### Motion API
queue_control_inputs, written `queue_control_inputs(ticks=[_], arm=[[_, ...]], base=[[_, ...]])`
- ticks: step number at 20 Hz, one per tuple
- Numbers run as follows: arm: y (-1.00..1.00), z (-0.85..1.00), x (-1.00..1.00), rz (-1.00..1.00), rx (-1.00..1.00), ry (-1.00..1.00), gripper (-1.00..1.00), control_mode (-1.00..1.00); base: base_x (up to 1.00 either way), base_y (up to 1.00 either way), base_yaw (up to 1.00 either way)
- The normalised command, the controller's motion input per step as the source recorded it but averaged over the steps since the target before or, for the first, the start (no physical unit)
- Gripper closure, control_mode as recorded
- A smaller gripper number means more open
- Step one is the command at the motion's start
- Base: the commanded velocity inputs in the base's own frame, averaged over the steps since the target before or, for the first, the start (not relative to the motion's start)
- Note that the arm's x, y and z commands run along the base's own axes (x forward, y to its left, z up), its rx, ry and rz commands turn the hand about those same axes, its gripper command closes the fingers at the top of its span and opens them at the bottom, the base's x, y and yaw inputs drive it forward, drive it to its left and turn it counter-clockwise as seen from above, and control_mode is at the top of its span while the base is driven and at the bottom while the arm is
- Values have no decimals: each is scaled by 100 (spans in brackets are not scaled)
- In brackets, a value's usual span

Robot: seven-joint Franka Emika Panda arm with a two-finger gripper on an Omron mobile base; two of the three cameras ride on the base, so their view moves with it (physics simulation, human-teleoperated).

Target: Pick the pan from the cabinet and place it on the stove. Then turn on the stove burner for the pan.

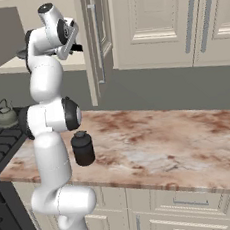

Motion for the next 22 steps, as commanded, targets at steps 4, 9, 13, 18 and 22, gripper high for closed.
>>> queue_control_inputs(ticks=[4, 9, 13, 18, 22], arm=[[8, -32, -1, 0, 0, -7, 100, -100], [8, -32, -25, 0, 0, -16, 100, -100], [6, -23, -58, 0, 0, -21, 100, -100], [4, -14, -71, 0, 0, -16, 100, -100], [0, -2, -83, 0, 0, -10, 100, -100]], base=[[0, 0, 0], [0, 0, 0], [0, 0, 0], [0, 0, 0], [0, 0, 0]])
